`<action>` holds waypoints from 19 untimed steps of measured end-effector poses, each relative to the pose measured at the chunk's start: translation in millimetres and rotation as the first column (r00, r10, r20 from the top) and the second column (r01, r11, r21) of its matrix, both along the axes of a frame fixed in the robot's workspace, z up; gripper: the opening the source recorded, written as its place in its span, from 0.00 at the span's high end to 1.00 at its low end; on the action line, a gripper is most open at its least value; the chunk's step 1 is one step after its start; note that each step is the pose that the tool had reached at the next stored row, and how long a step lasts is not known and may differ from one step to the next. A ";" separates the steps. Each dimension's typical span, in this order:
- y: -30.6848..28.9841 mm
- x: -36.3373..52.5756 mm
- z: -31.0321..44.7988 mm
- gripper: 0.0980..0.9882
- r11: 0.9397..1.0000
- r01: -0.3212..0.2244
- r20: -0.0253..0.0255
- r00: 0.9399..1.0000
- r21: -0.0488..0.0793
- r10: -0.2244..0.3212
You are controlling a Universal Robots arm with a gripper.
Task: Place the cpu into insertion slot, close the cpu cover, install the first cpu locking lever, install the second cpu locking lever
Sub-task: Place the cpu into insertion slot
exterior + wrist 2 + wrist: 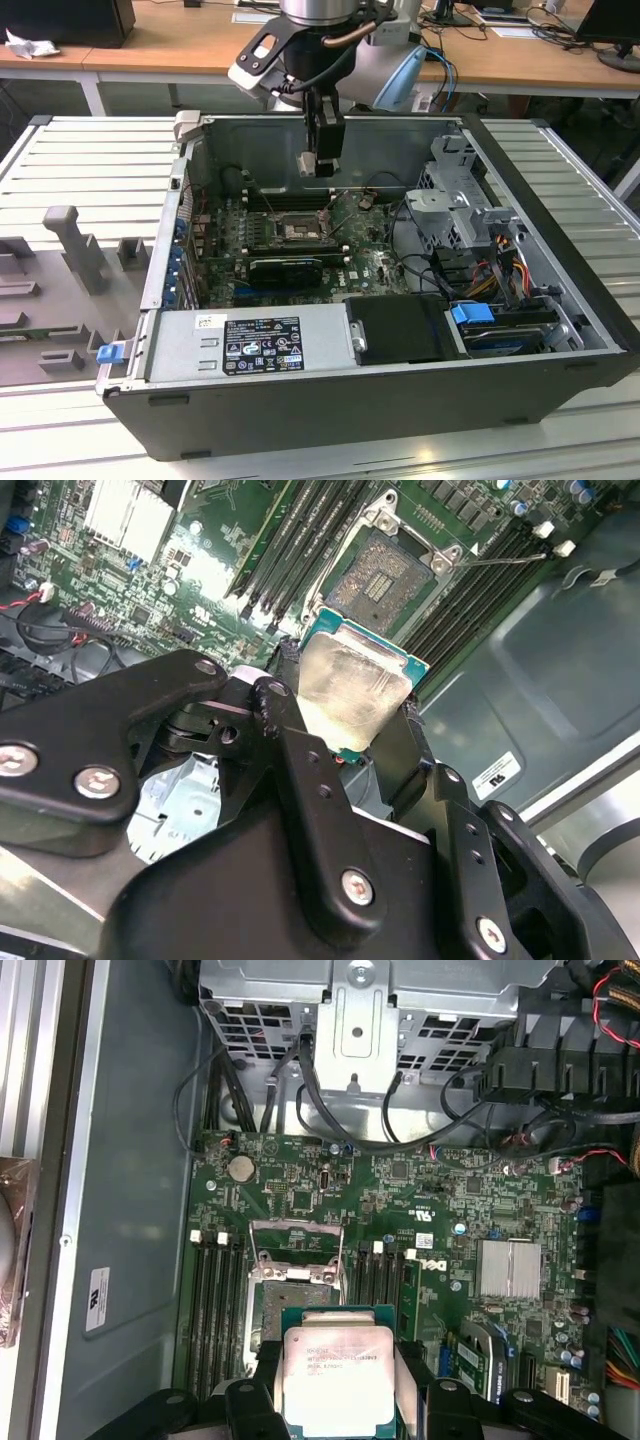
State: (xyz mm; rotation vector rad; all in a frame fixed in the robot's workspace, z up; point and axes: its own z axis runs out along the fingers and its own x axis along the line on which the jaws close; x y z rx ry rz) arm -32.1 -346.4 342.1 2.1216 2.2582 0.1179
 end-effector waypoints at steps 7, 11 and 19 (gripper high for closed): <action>0.0 0.0 -1.6 0.51 1.000 0.000 0.000 1.000 0.000 0.000; 0.0 0.0 -3.3 0.51 1.000 0.000 0.000 1.000 0.000 0.000; 0.0 -0.1 -6.7 0.51 1.000 0.000 -0.002 1.000 0.000 0.000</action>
